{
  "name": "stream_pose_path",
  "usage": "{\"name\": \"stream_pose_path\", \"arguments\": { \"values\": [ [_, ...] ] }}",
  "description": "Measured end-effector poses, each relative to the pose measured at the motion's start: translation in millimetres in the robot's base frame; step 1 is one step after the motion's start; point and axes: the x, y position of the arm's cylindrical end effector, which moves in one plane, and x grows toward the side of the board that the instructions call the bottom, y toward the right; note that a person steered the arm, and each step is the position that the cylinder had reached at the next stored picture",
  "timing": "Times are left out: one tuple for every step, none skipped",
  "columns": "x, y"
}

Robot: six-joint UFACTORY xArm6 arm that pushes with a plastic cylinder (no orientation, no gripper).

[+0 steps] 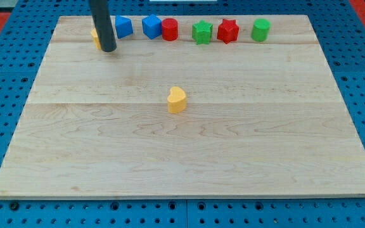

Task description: Move the yellow hexagon to the left of the blue triangle

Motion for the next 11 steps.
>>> {"name": "stream_pose_path", "arguments": {
  "values": [
    [-0.5,-33.1],
    [-12.9,-51.9],
    [1.3,-60.3],
    [11.1,-48.5],
    [0.5,1.4],
    [-4.3,28.8],
    [-7.0,-1.7],
    [-10.0,-24.4],
    [-25.4,-27.4],
    [-38.6,-27.2],
    [-20.2,4.9]
  ]
}}
